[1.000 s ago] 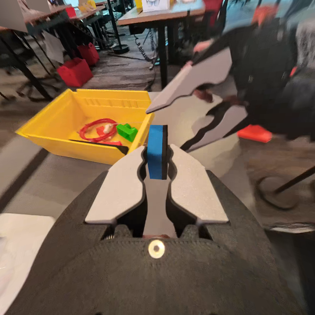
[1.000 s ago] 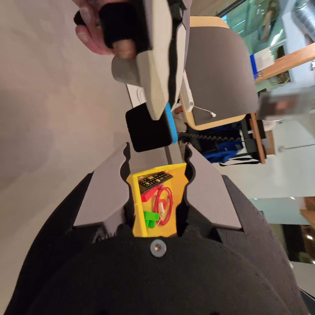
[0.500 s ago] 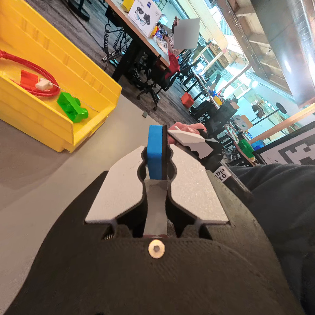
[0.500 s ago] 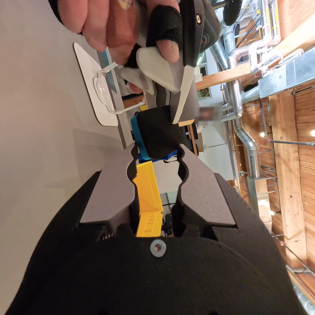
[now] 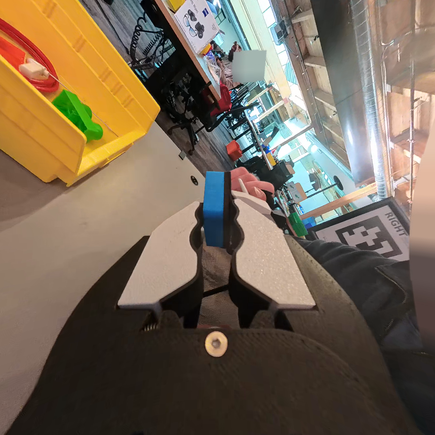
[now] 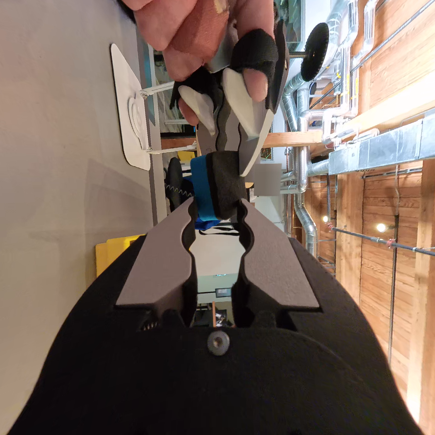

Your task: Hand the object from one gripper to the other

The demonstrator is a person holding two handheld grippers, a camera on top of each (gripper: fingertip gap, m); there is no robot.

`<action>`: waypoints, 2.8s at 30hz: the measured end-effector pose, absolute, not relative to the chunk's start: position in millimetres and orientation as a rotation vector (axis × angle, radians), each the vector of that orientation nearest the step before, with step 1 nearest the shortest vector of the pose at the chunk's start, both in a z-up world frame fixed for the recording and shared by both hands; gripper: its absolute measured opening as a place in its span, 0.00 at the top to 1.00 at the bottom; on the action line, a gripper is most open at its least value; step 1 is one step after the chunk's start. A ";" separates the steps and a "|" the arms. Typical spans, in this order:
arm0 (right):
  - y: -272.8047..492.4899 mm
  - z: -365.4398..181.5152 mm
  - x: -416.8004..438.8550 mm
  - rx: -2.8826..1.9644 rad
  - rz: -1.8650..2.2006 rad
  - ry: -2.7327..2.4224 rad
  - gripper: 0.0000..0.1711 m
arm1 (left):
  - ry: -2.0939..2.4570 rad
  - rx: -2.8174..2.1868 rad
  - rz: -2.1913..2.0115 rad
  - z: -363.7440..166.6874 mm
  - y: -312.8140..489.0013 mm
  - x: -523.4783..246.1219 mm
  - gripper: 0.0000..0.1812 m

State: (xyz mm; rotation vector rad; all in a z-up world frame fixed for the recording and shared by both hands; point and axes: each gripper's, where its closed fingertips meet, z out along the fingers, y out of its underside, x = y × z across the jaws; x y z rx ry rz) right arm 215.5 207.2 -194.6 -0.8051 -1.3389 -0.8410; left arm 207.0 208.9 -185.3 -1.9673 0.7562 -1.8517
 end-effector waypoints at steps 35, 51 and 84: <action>211.4 -206.3 227.5 -1.163 -0.454 -1.503 0.89 | 1.045 -1.688 -1.132 -189.6 217.3 202.5 0.53; 206.9 -193.7 220.2 -1.150 -0.400 -1.437 0.89 | 1.151 -1.660 -1.066 -201.4 207.5 233.2 0.67; 198.0 -196.5 211.3 -0.898 -0.682 -1.424 0.70 | 0.654 -1.879 -2.221 -197.5 177.2 225.2 0.67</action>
